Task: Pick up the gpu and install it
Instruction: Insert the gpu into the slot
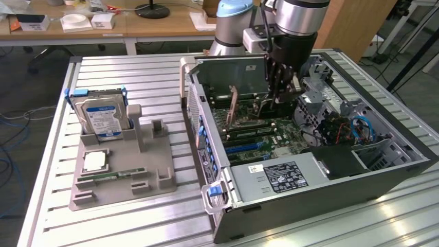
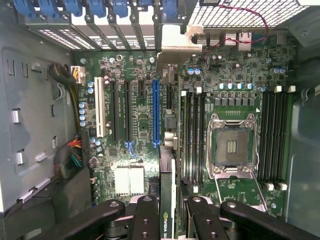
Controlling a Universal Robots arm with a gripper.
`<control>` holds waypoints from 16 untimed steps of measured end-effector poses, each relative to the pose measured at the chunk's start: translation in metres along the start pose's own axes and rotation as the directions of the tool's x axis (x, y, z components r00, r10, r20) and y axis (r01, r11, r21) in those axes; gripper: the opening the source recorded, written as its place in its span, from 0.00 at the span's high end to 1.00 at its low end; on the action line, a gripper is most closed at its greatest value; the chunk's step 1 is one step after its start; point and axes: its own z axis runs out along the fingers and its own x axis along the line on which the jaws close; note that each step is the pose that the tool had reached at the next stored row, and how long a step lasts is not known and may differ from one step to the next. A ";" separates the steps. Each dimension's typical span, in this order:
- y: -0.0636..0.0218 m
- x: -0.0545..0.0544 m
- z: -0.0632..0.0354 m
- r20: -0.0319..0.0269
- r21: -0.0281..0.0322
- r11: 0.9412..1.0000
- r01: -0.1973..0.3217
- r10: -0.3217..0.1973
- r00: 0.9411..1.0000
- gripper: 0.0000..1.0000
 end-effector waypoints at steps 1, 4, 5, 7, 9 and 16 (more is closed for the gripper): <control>0.0001 0.000 0.0007 0.000 0.000 1.000 0.000 0.000 1.000 0.74; 0.0003 0.000 0.0038 0.000 0.000 1.000 0.000 0.000 1.000 0.74; 0.0004 0.000 0.0052 0.000 0.000 1.000 0.000 0.000 1.000 0.74; 0.0005 0.000 0.0080 0.000 0.000 1.000 0.000 0.000 1.000 0.74; 0.0008 0.000 0.0112 0.000 0.000 1.000 0.000 0.000 1.000 0.74; 0.0019 0.000 0.0189 -0.001 0.000 1.000 0.000 0.000 1.000 0.74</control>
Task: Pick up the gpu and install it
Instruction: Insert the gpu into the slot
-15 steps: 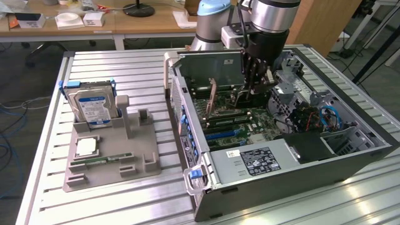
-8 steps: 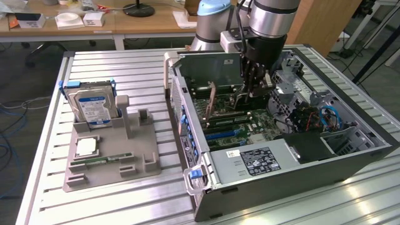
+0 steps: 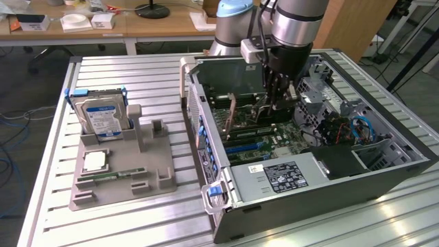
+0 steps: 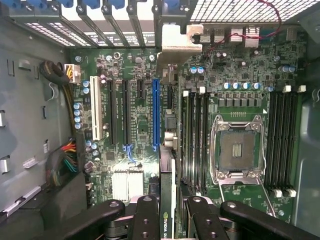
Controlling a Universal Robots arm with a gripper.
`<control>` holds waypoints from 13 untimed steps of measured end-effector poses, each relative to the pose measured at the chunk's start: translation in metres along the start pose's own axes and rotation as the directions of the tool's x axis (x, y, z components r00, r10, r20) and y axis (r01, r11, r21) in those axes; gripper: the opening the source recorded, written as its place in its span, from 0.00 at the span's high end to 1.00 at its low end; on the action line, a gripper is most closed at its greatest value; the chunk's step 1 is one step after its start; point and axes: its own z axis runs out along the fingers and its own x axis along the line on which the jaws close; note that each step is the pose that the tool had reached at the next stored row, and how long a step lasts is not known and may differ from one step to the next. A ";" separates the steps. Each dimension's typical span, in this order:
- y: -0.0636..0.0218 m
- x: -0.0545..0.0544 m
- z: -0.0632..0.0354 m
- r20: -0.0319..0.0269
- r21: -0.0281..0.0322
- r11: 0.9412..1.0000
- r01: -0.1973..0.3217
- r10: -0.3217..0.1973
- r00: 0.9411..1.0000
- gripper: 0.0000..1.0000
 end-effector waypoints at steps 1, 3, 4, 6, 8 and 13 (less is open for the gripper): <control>0.0003 0.000 0.0000 0.000 0.000 1.000 0.000 0.000 1.000 0.74; 0.0008 0.000 0.0004 0.000 0.000 1.000 0.000 0.000 1.000 0.74; 0.0008 0.000 0.0004 0.000 0.000 1.000 0.000 0.000 1.000 0.74; 0.0009 0.000 0.0005 0.000 0.000 1.000 0.000 0.000 1.000 0.74; 0.0012 0.000 0.0005 0.000 0.000 1.000 0.000 0.000 1.000 0.74; 0.0026 0.000 0.0005 0.000 0.000 1.000 0.000 0.000 1.000 0.74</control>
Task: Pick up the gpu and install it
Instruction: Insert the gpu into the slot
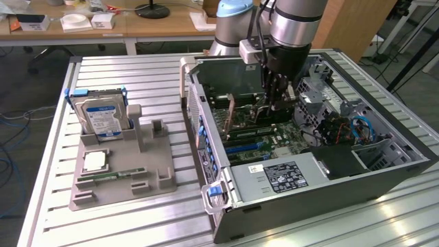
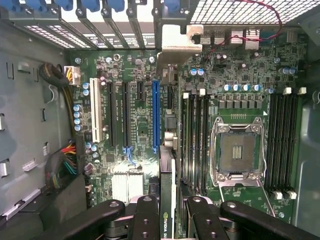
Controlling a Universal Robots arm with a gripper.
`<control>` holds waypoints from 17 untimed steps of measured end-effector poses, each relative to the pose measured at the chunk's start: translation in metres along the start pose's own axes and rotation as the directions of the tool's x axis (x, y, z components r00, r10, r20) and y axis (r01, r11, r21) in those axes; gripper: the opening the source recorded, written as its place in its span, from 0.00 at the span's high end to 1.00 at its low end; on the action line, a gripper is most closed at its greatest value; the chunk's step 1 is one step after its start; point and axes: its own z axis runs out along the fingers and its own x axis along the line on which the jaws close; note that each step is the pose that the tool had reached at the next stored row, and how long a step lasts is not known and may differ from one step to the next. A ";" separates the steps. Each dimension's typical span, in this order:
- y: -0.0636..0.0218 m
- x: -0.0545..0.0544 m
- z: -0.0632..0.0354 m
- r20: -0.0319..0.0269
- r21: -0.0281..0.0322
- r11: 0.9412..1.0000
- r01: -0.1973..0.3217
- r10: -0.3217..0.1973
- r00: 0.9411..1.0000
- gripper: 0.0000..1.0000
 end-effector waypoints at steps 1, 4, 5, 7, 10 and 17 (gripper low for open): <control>0.0001 0.000 0.0002 0.000 0.000 1.000 0.000 0.000 1.000 0.74; 0.0006 0.001 0.0011 0.000 0.000 1.000 0.000 0.000 1.000 0.74; 0.0006 0.001 0.0013 0.000 0.000 1.000 0.000 0.000 1.000 0.74; 0.0007 0.003 0.0015 0.000 0.000 1.000 0.000 0.000 1.000 0.74; 0.0014 0.004 0.0022 0.000 0.000 1.000 0.000 0.000 1.000 0.74; 0.0040 0.007 0.0033 0.000 0.000 1.000 0.000 0.000 1.000 0.74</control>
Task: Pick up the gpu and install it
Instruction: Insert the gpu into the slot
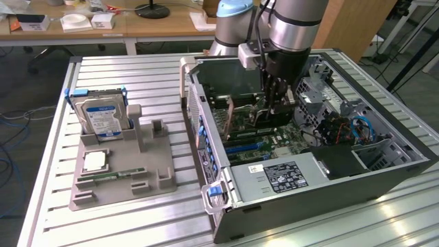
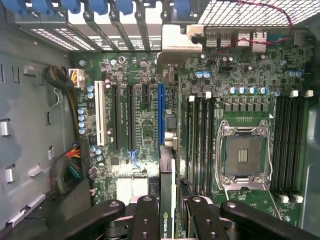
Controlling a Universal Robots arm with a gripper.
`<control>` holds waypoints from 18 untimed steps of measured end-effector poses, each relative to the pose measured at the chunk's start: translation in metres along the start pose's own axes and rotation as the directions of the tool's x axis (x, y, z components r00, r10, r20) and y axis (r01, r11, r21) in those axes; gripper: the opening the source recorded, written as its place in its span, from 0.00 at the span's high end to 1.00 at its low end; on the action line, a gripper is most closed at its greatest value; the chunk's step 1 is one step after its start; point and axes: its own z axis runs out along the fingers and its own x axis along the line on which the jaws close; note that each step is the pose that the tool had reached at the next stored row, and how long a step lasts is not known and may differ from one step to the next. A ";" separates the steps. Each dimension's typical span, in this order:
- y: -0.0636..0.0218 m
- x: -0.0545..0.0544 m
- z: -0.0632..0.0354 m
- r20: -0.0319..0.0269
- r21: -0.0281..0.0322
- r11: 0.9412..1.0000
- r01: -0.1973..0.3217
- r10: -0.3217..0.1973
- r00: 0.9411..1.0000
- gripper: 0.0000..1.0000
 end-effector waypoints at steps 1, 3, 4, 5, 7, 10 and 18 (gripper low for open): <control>0.0005 0.000 0.0001 0.000 0.000 1.000 0.000 0.000 1.000 0.74; 0.0016 0.001 0.0005 0.000 0.000 1.000 0.000 0.000 1.000 0.74; 0.0022 0.001 0.0006 0.000 0.000 1.000 0.000 0.000 1.000 0.74; 0.0029 0.002 0.0008 0.000 0.000 1.000 0.000 0.000 1.000 0.74; 0.0039 0.002 0.0012 0.000 0.000 1.000 0.000 0.000 1.000 0.74; 0.0049 0.002 0.0016 0.000 0.000 1.000 0.000 0.000 1.000 0.74; 0.0055 0.002 0.0038 0.000 0.000 1.000 0.000 0.000 1.000 0.74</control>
